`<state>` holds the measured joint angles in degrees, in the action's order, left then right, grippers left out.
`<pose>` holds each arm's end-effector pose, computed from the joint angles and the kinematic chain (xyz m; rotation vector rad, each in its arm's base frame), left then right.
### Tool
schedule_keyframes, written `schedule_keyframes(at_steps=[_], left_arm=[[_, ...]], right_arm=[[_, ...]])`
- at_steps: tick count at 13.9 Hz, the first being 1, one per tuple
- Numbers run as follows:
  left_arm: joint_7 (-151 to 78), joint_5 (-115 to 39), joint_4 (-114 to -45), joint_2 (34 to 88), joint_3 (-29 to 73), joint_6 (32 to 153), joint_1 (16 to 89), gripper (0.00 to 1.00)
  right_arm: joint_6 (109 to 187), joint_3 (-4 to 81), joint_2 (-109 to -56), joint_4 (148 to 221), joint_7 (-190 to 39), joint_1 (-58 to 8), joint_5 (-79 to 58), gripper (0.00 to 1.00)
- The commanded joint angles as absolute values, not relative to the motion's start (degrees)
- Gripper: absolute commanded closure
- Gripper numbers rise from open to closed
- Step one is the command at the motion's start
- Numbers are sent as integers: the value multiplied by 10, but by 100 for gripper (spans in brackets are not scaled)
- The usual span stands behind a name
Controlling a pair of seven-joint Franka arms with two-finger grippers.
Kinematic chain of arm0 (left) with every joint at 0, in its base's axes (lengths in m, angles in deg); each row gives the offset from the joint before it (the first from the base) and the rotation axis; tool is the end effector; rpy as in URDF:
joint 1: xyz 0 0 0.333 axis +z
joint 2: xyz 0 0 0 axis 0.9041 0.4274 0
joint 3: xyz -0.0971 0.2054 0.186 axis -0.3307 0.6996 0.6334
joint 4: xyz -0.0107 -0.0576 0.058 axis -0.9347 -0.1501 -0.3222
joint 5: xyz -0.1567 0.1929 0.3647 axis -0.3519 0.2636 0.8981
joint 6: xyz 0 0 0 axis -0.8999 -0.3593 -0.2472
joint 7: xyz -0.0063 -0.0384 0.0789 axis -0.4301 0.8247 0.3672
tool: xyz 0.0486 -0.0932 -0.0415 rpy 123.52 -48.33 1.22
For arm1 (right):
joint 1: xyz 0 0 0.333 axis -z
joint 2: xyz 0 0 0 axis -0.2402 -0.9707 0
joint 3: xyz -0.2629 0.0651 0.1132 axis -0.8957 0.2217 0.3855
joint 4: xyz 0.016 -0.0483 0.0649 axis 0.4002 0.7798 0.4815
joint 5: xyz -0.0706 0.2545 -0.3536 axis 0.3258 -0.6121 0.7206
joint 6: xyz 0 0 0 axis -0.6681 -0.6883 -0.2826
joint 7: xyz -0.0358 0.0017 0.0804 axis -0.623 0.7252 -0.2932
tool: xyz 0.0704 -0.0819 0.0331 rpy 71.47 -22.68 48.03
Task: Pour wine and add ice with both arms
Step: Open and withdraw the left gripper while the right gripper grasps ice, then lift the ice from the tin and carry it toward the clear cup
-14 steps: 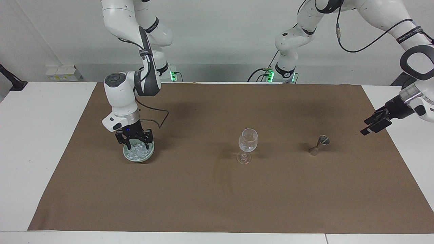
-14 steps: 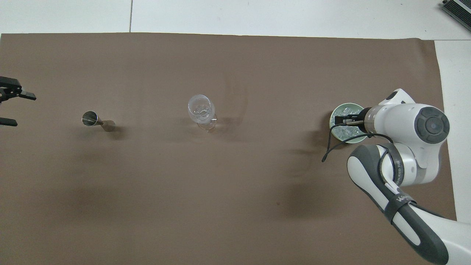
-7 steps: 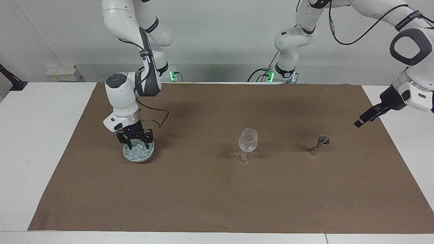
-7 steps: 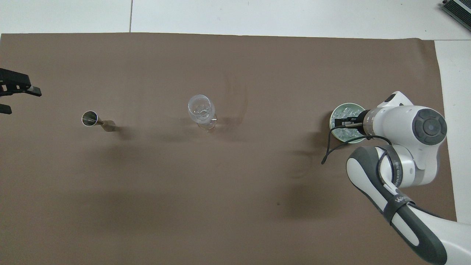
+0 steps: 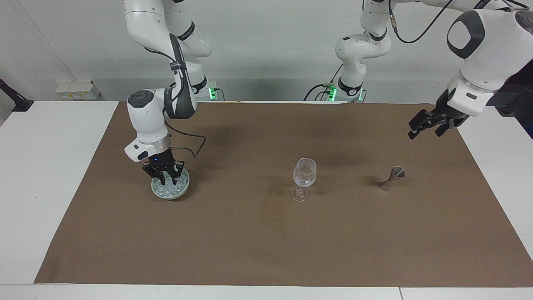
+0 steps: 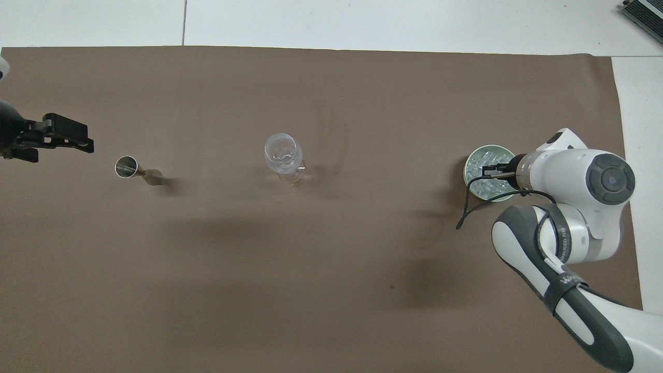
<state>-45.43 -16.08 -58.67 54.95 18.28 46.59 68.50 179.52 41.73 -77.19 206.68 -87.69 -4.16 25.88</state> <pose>0.6274 -0.0315 0.5704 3.0766 0.1122 -0.0129 0.6078 0.0077 0.2711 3.0948 0.0165 0.3731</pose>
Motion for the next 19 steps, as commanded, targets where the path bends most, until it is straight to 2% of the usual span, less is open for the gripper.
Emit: schedule_keyframes(at_steps=[1, 3, 6, 9, 15, 19], left_arm=[[-472, -146, -656, 487, 199, 473, 669, 0], [-476, -146, -709, 453, 199, 512, 662, 0], [-534, -146, -706, 450, 201, 503, 654, 0], [-534, -147, -656, 455, 201, 454, 661, 0], [-531, -153, -656, 450, 201, 455, 661, 0], [-535, -151, -649, 441, 203, 393, 661, 0]], right_arm=[[1807, 422, -763, 2078, -889, -34, 277, 80], [1804, 423, -763, 2077, -889, -34, 277, 90], [1800, 423, -759, 2068, -892, -36, 277, 99], [1793, 424, -752, 2056, -894, -39, 276, 100], [1757, 426, -741, 1999, -892, -40, 268, 100], [1691, 431, -740, 1926, -893, -42, 266, 100]])
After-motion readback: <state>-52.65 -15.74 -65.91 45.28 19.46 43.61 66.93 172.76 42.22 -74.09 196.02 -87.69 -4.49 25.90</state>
